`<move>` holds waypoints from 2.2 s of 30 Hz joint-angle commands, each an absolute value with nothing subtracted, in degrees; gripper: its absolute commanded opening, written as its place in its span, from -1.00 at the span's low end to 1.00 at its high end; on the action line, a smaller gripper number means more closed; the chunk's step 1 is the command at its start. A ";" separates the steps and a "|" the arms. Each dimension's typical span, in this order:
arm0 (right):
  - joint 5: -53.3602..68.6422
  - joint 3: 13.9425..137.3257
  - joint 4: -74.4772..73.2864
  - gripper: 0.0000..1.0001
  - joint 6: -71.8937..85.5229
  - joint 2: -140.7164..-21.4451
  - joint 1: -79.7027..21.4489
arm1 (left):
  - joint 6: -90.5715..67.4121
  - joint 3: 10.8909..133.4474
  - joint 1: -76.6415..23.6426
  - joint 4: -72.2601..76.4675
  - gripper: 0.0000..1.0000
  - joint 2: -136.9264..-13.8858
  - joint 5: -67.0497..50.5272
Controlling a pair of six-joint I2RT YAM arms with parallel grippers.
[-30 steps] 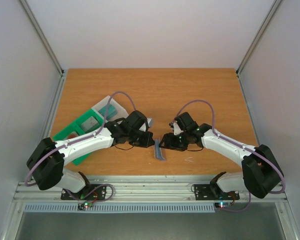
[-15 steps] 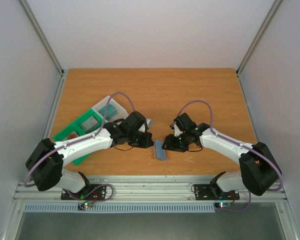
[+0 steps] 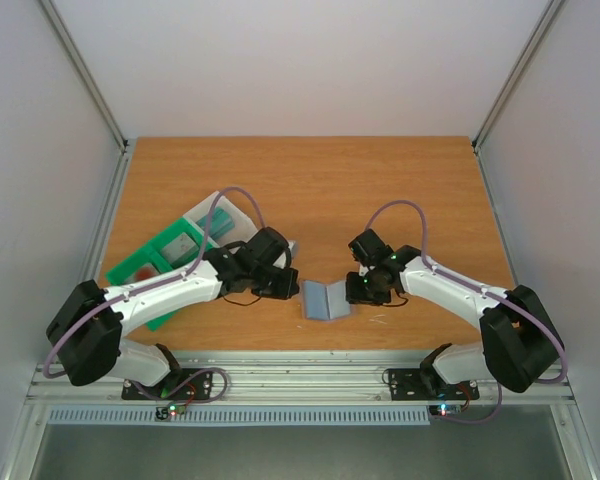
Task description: Take the credit cards out of the card holder
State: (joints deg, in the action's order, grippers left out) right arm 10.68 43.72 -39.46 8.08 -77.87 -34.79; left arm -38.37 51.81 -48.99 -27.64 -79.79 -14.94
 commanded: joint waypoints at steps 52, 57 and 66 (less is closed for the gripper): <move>14.40 33.62 -16.00 -0.90 13.49 -85.99 -41.47 | -47.04 36.43 -45.63 -9.84 -0.10 -81.30 -11.68; 15.23 33.40 -15.95 -0.90 14.08 -85.04 -41.48 | -47.56 36.96 -45.66 -7.26 -0.13 -85.80 -13.63; 19.67 34.68 -16.95 -0.77 16.04 -79.71 -41.46 | -48.38 38.18 -45.70 -2.93 -0.18 -88.41 -18.26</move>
